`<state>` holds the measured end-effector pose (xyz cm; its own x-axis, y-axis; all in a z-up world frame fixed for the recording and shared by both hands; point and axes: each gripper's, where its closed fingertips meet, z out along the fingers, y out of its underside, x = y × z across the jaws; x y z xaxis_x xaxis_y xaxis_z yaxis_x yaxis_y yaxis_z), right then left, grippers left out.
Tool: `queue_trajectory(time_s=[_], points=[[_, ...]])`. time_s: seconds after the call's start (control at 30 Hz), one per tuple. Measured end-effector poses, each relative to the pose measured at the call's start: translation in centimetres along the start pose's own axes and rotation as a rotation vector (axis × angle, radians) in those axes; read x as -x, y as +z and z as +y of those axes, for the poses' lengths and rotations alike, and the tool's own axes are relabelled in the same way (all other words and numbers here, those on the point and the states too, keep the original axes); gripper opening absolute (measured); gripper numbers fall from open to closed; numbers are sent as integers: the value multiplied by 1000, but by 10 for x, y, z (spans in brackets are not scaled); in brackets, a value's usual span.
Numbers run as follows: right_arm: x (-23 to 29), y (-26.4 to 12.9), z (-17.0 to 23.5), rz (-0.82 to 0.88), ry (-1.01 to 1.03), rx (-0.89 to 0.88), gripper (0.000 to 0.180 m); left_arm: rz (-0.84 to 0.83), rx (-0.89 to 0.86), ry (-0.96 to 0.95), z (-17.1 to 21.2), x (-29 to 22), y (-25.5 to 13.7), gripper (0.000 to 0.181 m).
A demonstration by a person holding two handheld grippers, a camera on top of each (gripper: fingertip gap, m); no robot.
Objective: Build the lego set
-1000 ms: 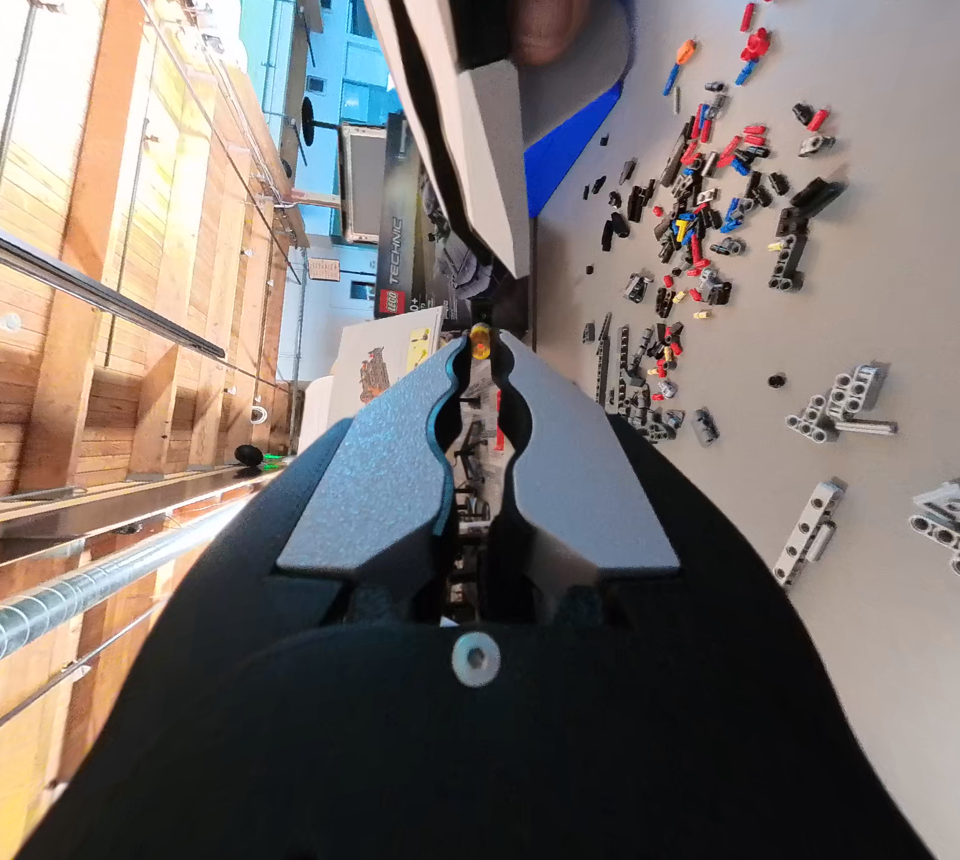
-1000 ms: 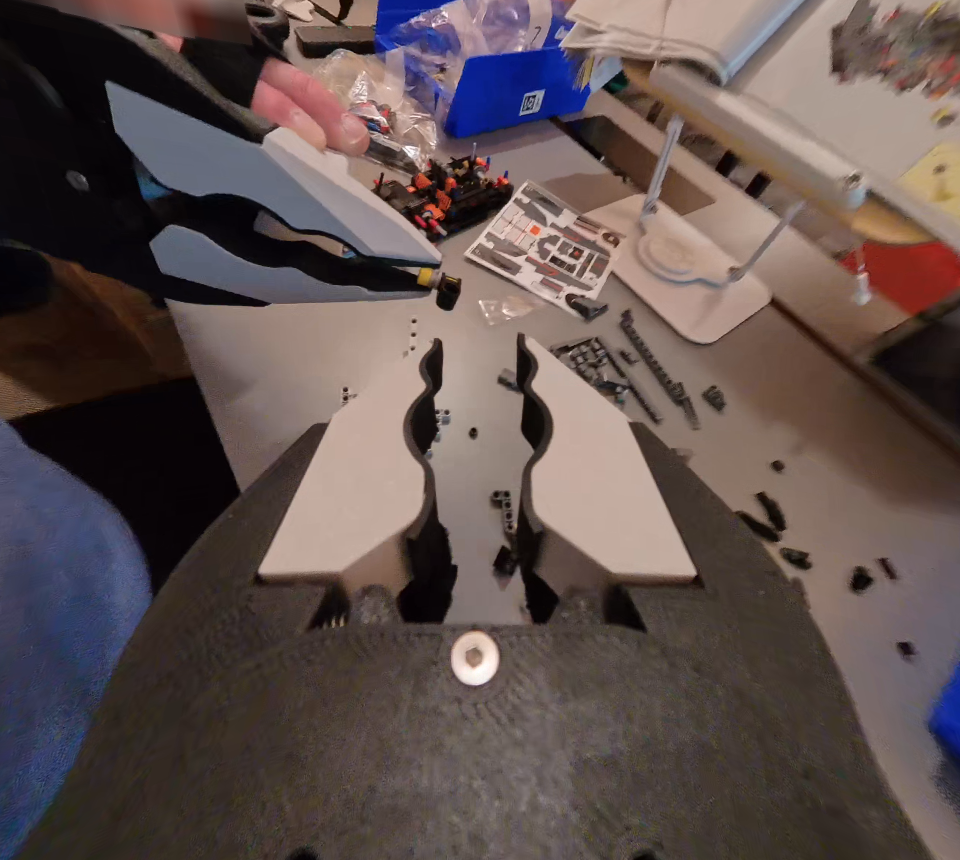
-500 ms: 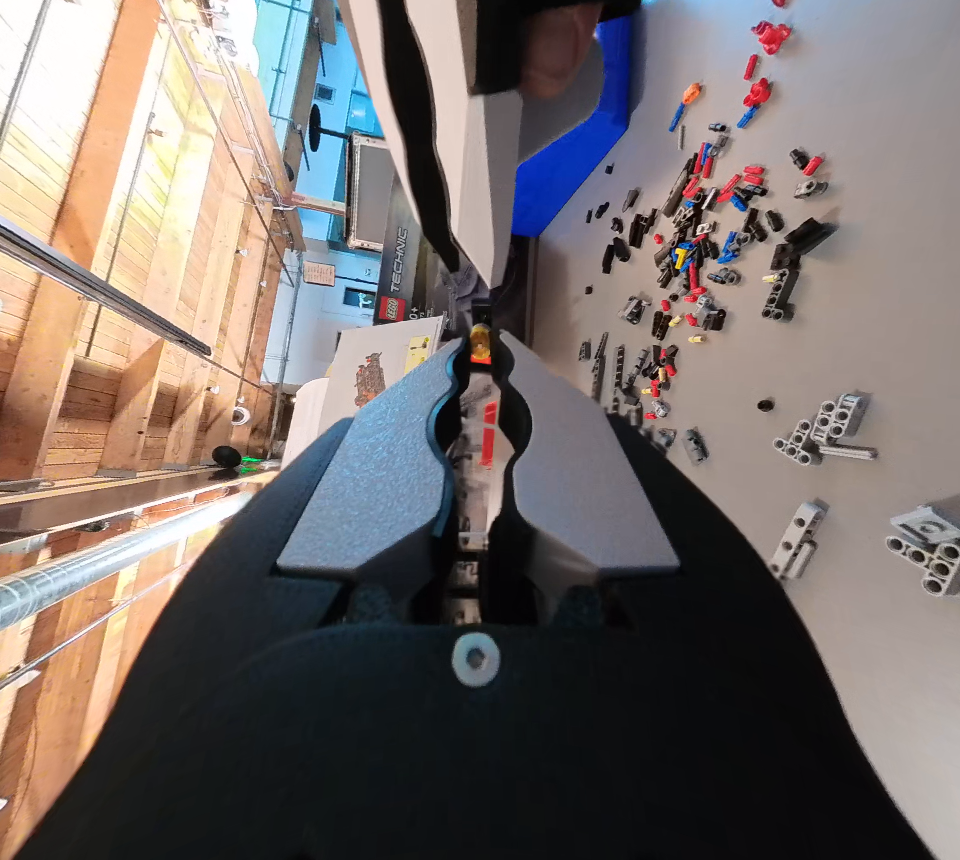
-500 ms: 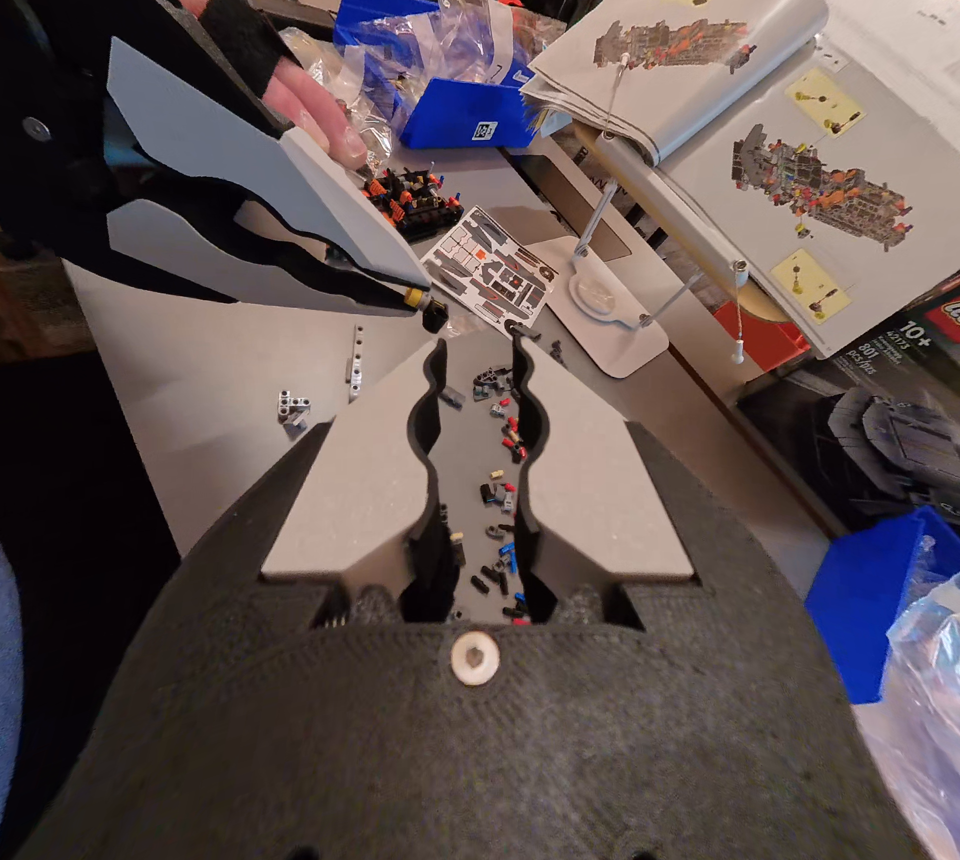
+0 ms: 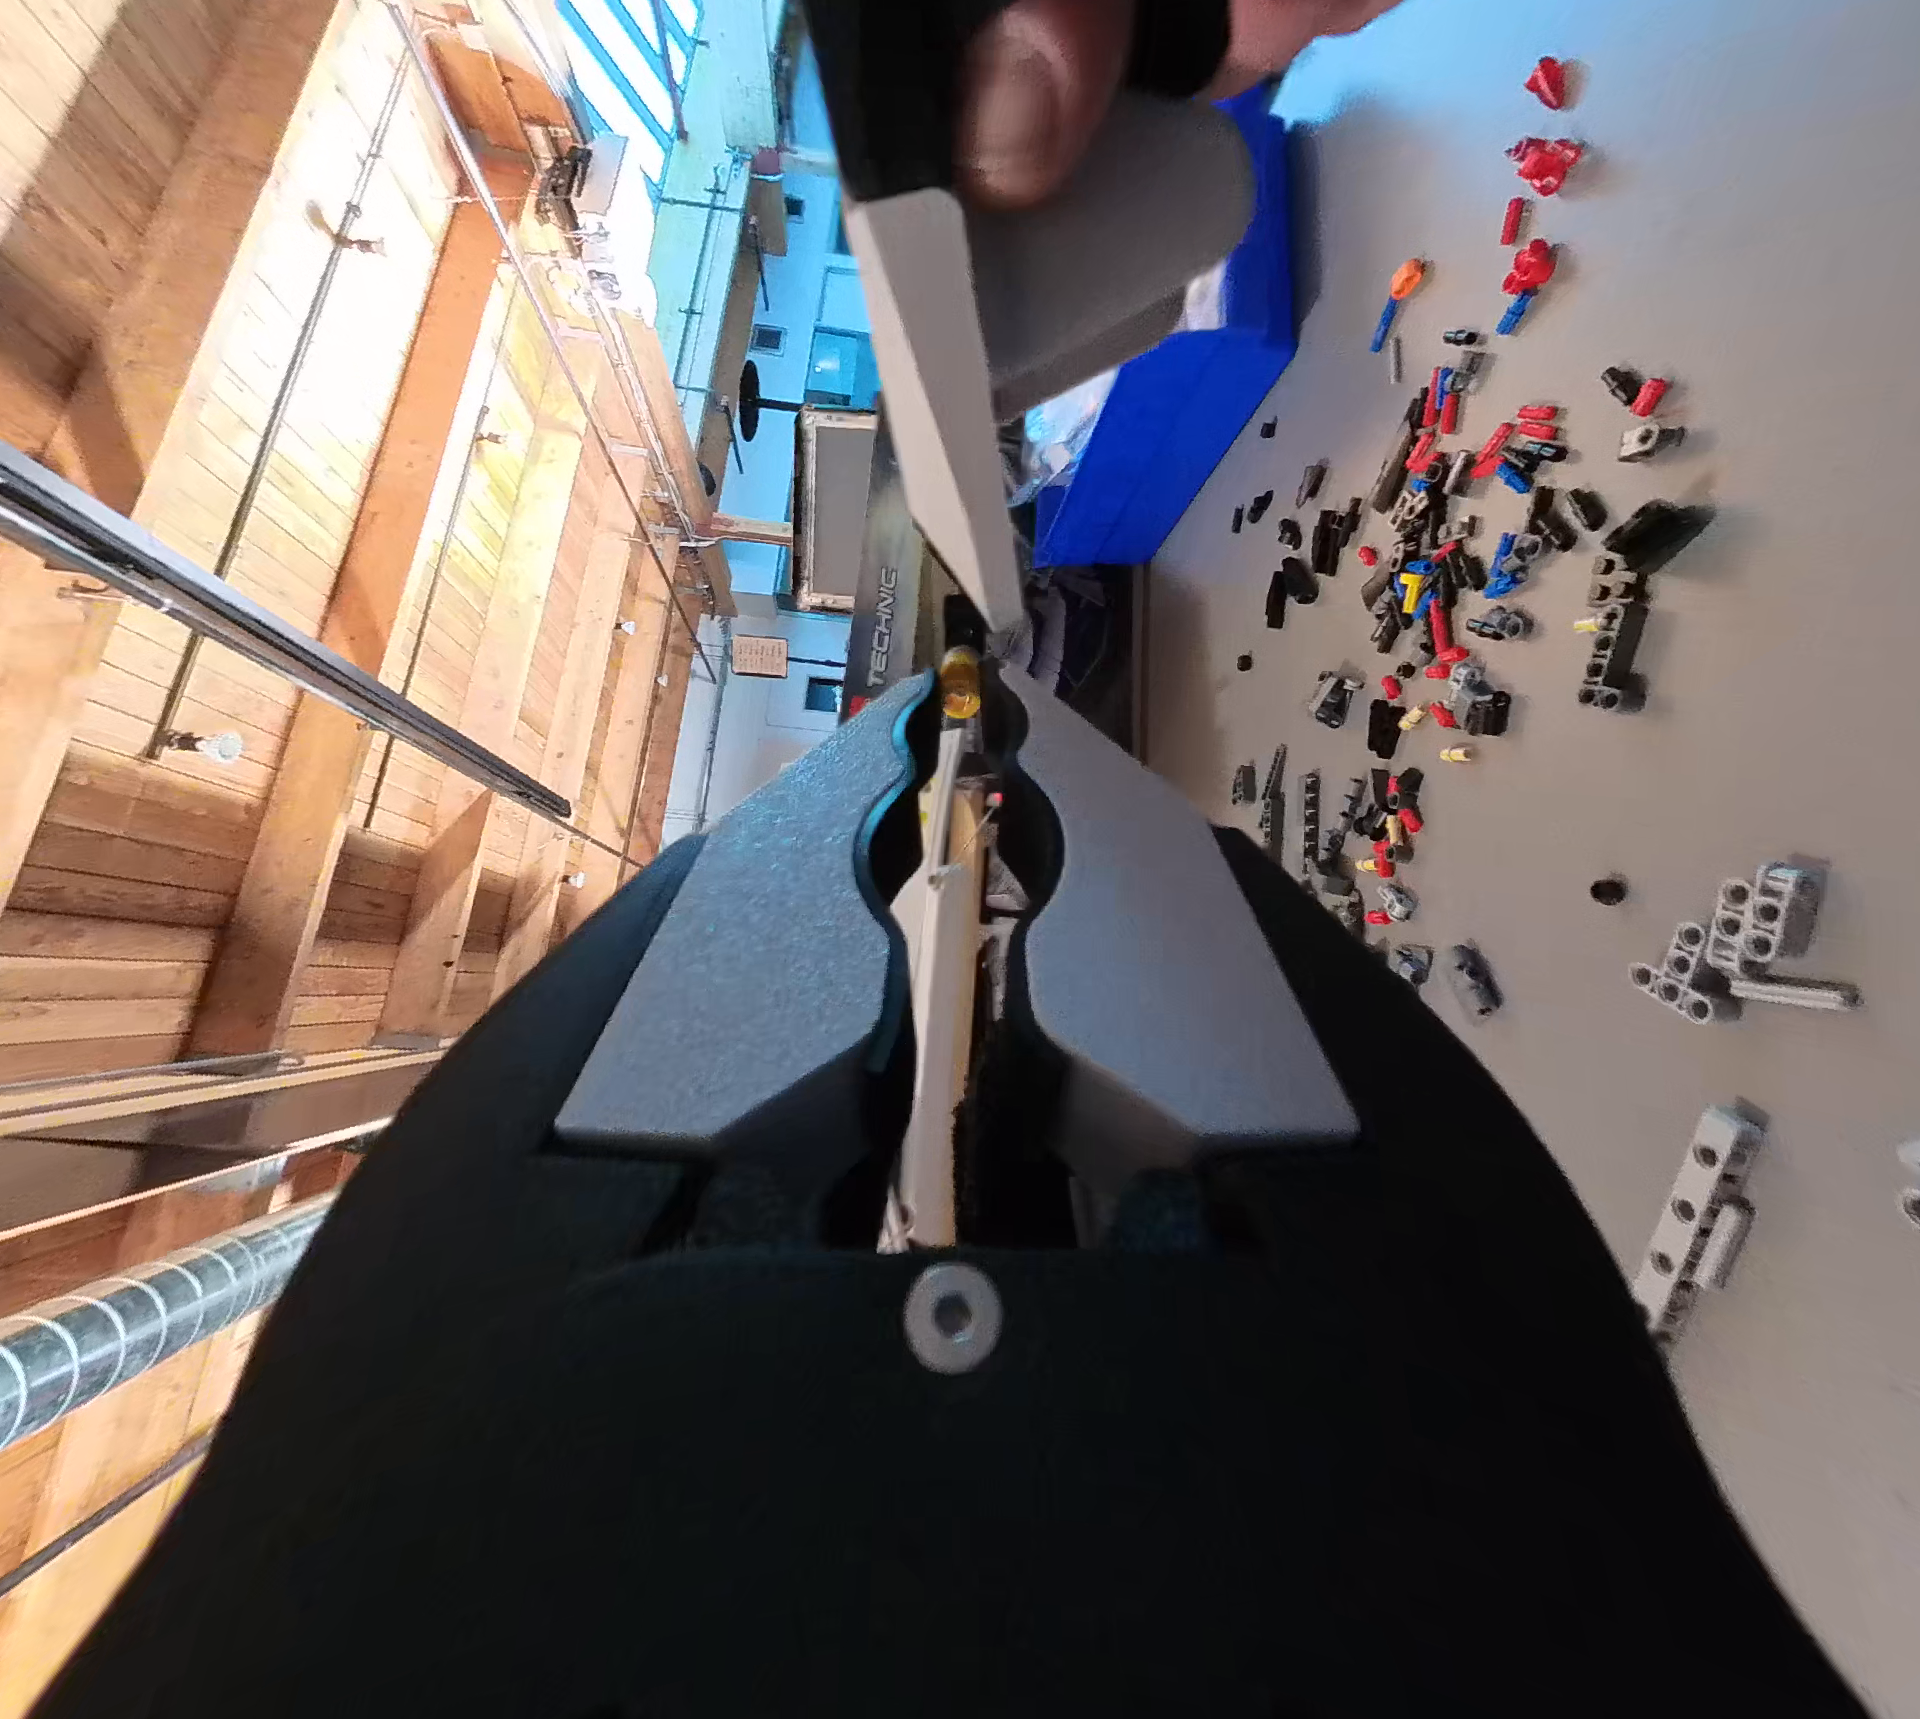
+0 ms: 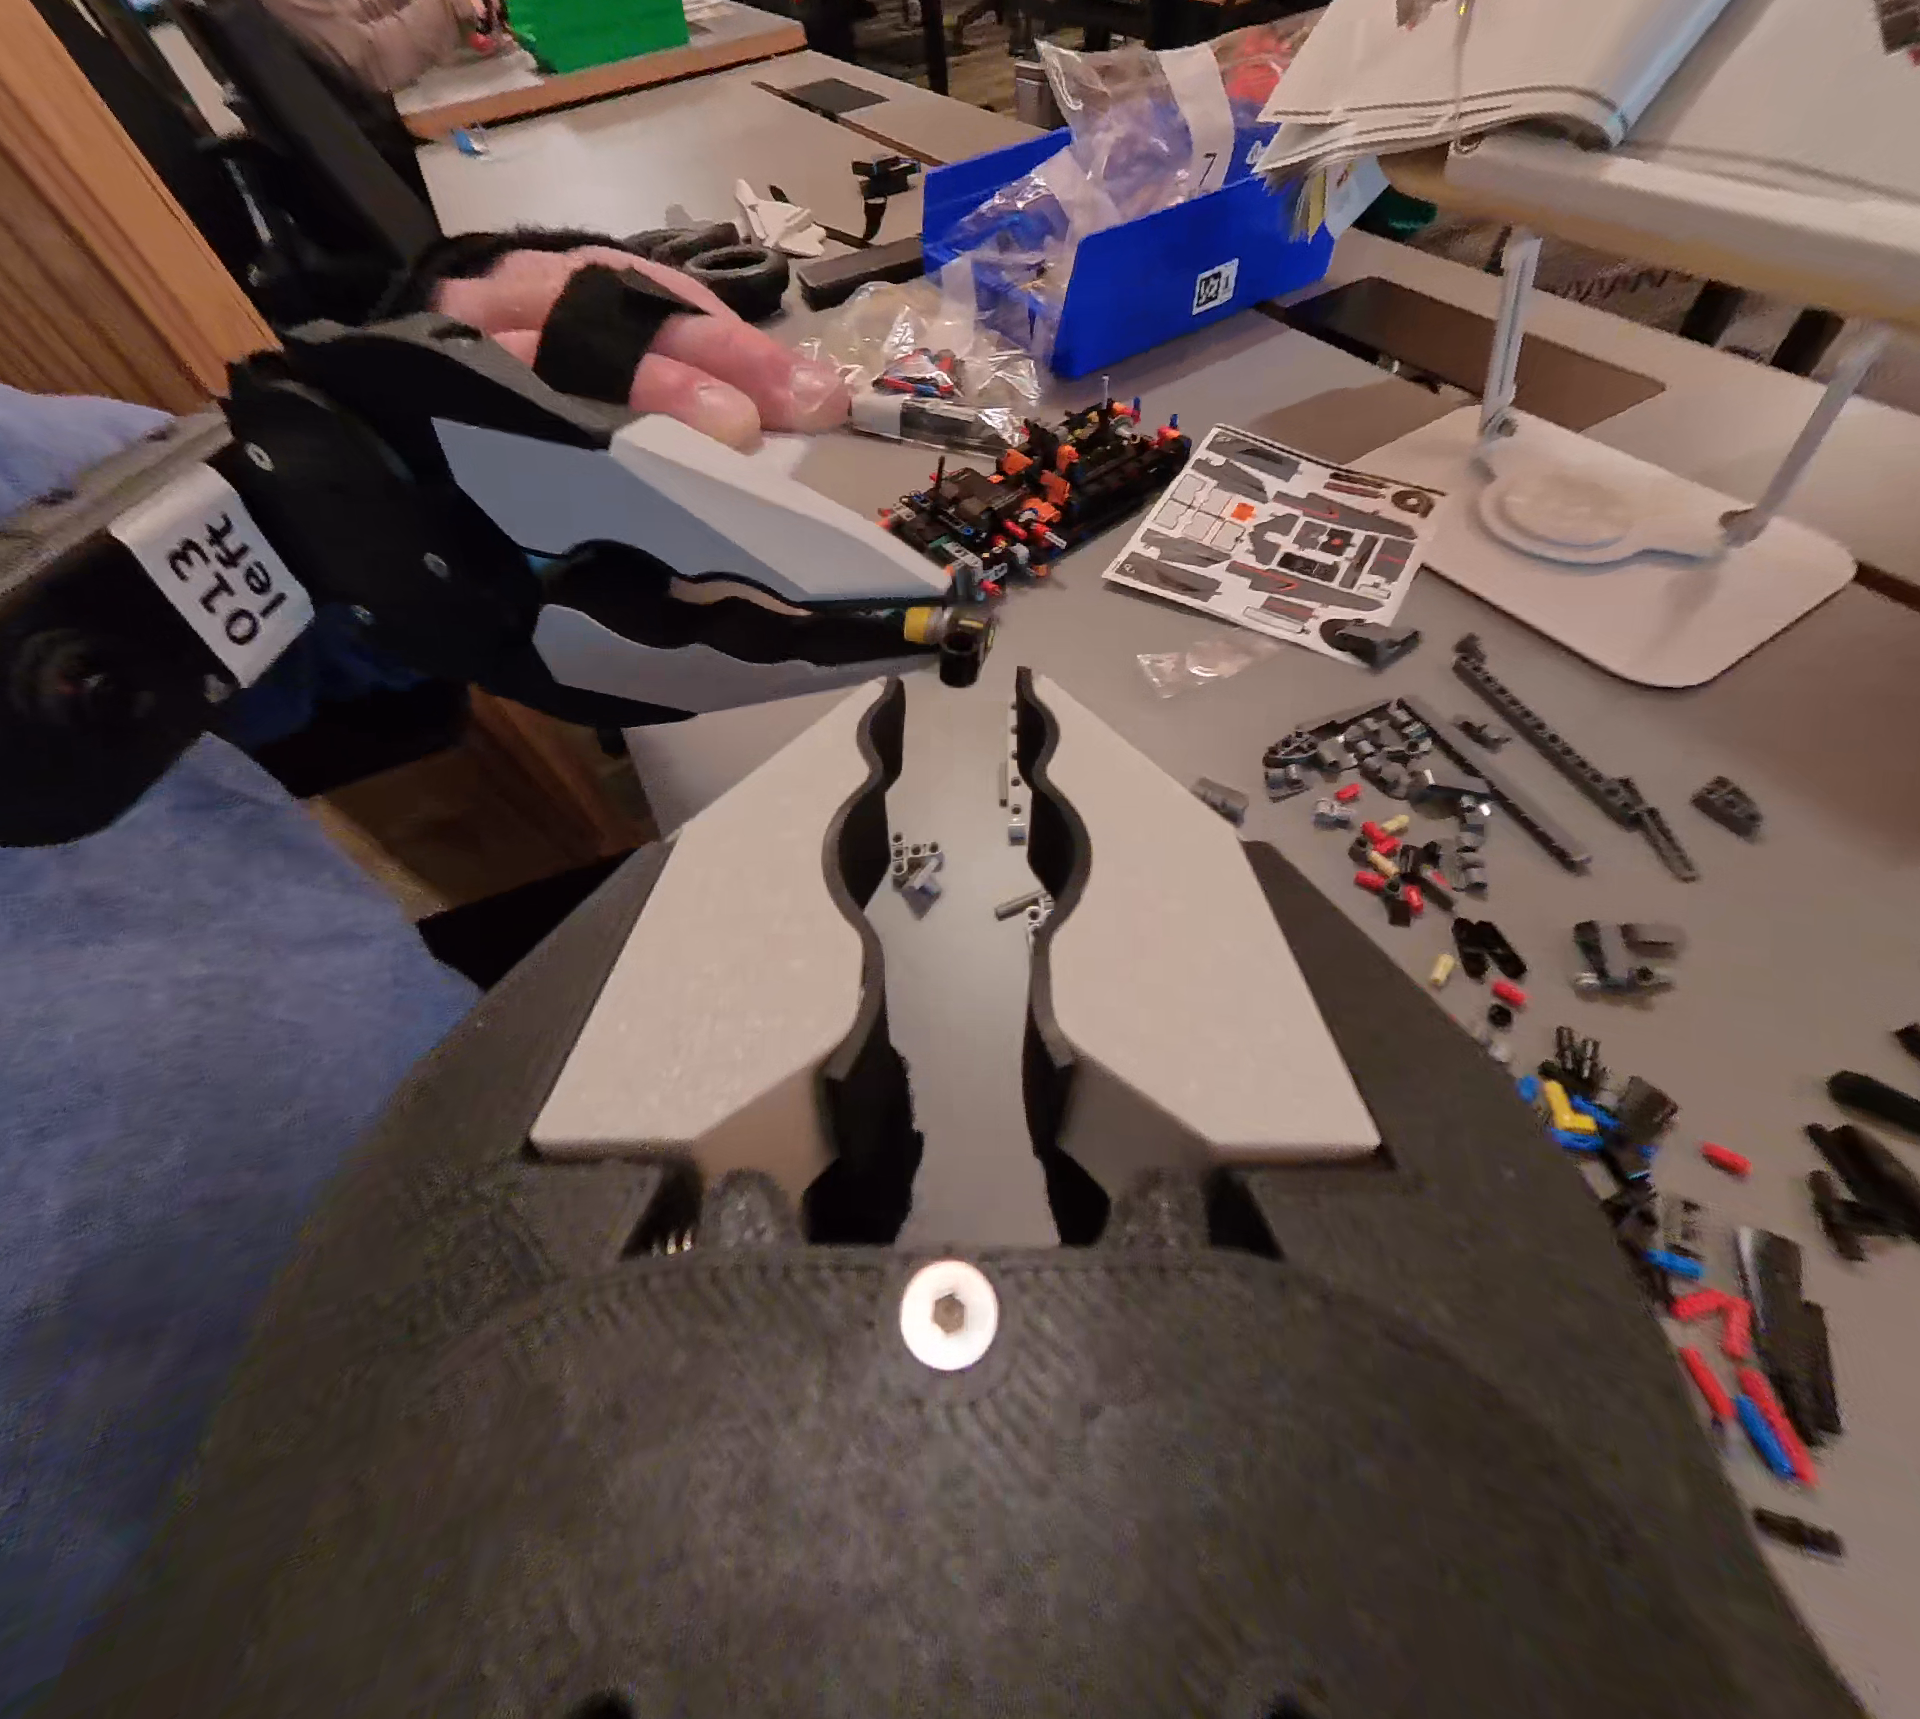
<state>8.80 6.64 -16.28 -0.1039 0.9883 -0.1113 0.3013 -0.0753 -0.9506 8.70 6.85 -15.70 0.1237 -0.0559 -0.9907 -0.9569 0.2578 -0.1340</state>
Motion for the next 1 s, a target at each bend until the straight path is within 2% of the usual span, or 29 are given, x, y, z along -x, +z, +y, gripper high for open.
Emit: queue_trajectory(time_s=[0.13, 0.4, 0.5, 0.57, 0.7, 0.77, 0.87, 1.0], points=[[-3, -3, 8, 0, 33, 21, 5, 34, -11, 29, -6, -14, 4, 5], [-8, 1, 62, -4, 130, 89, 4, 143, -1, -60, -12, -68, 7, 5], [-10, 6, 88, -4, 178, 126, 12, 168, 8, -75, -12, -86, 7, 5], [-10, 7, 93, -1, 178, 120, 4, 178, 10, -77, -11, -92, 9, 5], [-14, 9, 99, 8, 151, 145, 3, 204, -8, -93, -10, -98, 11, 5], [-19, 11, 108, 19, 153, 167, 3, 254, -12, -98, -7, -107, 11, 6], [-32, 17, 132, 59, 122, 240, 3, 352, 58, -138, 10, -123, 10, 21], [-35, 31, 166, 78, 36, 365, 3, 521, 122, -215, 25, -150, 2, 18]])
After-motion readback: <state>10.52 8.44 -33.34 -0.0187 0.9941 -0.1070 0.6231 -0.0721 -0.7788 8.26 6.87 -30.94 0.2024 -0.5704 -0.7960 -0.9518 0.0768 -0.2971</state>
